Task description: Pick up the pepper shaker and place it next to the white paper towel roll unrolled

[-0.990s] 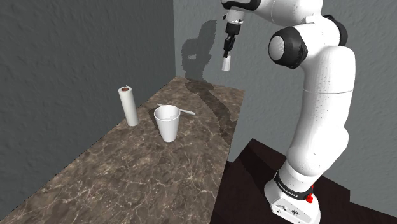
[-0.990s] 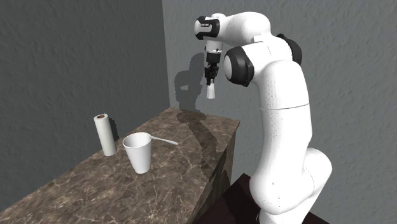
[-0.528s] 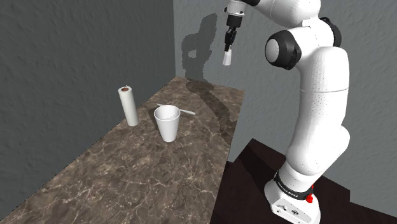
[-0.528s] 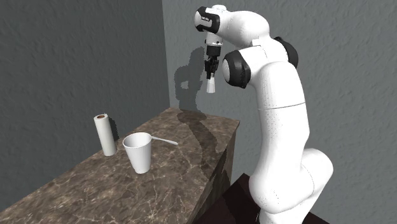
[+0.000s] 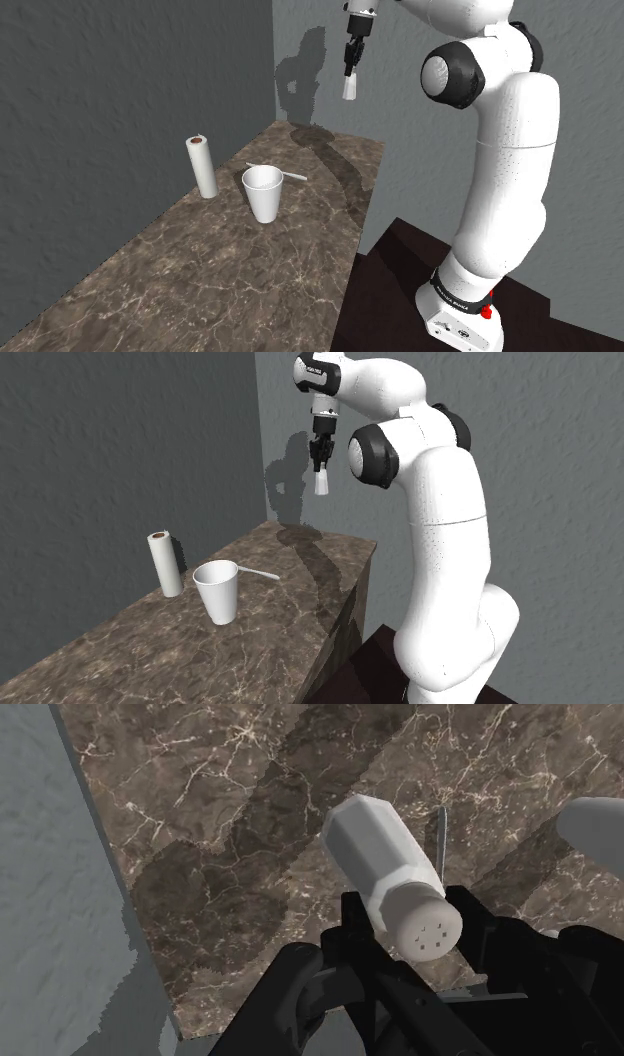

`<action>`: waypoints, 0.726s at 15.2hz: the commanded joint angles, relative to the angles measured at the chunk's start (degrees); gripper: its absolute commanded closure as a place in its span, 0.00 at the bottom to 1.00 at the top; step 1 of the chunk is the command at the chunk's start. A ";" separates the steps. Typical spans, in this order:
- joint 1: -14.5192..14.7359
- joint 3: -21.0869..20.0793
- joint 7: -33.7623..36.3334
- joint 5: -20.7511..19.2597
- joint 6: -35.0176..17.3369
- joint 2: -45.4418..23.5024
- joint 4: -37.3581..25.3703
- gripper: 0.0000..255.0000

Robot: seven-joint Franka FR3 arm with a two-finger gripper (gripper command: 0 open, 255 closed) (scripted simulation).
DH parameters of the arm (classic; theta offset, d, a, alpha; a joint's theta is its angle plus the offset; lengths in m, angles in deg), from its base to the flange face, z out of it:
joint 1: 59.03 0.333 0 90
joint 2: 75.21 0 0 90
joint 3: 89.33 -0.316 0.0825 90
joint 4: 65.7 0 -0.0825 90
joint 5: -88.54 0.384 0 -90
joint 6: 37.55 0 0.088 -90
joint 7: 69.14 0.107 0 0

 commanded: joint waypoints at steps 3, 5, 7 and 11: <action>5.22 -1.48 5.30 -2.07 -3.08 4.81 6.96 1.00; 7.39 -2.42 7.99 -2.85 -4.17 6.57 9.35 1.00; 9.43 -3.40 10.69 -3.49 -5.09 7.99 11.26 1.00; 13.12 -5.53 16.10 -4.45 -6.52 9.93 13.84 1.00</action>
